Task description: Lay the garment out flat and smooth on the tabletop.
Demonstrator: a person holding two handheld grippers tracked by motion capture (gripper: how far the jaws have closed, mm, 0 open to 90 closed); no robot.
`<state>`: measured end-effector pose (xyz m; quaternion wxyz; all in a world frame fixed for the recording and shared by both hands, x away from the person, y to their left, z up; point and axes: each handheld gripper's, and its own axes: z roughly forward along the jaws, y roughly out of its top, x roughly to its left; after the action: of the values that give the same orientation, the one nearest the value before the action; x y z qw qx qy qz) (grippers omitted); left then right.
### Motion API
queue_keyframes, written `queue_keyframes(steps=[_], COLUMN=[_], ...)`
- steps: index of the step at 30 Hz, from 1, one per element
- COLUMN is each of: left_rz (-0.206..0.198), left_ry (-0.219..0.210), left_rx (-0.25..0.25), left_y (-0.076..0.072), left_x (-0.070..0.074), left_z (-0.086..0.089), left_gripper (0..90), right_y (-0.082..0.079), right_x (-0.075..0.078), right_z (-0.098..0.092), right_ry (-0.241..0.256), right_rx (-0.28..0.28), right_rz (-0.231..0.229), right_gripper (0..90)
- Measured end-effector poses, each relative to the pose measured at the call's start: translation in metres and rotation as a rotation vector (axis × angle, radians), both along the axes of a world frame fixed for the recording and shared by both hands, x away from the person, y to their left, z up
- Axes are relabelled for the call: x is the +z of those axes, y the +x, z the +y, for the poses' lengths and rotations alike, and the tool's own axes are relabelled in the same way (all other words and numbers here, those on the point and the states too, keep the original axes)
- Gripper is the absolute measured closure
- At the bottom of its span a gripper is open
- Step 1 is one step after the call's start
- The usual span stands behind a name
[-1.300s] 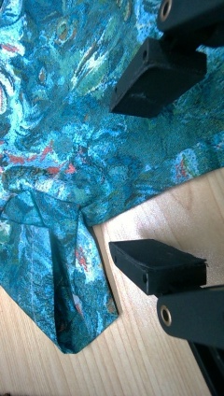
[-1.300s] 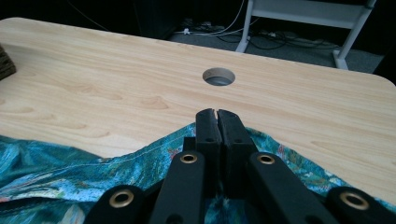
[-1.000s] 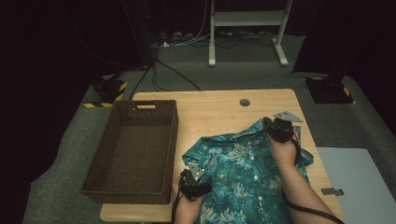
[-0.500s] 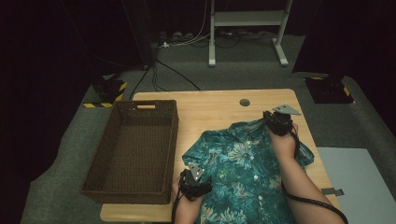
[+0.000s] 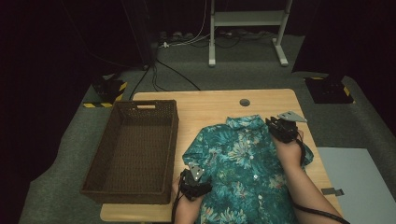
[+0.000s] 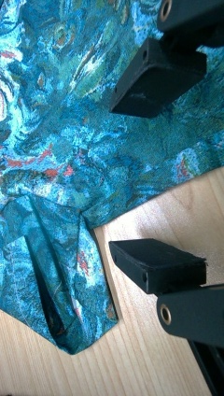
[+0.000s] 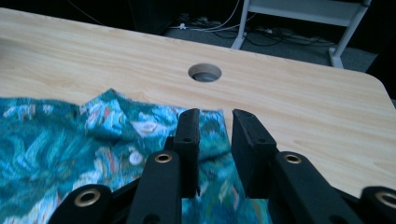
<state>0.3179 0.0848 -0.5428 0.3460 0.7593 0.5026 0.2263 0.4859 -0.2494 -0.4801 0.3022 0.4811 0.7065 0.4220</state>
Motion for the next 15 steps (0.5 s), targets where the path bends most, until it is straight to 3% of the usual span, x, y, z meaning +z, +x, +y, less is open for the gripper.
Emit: queue_keyframes(steps=[15], left_rz=[0.000], left_ry=[-0.001], left_rx=[0.002], left_y=[0.001], left_x=[0.000], left_z=[0.000], left_gripper=[28.4], right_y=[-0.045], right_x=[-0.018], right_z=[-0.026], right_ry=[-0.005], right_rx=[0.020], right_rz=[0.025], right_gripper=[71.2])
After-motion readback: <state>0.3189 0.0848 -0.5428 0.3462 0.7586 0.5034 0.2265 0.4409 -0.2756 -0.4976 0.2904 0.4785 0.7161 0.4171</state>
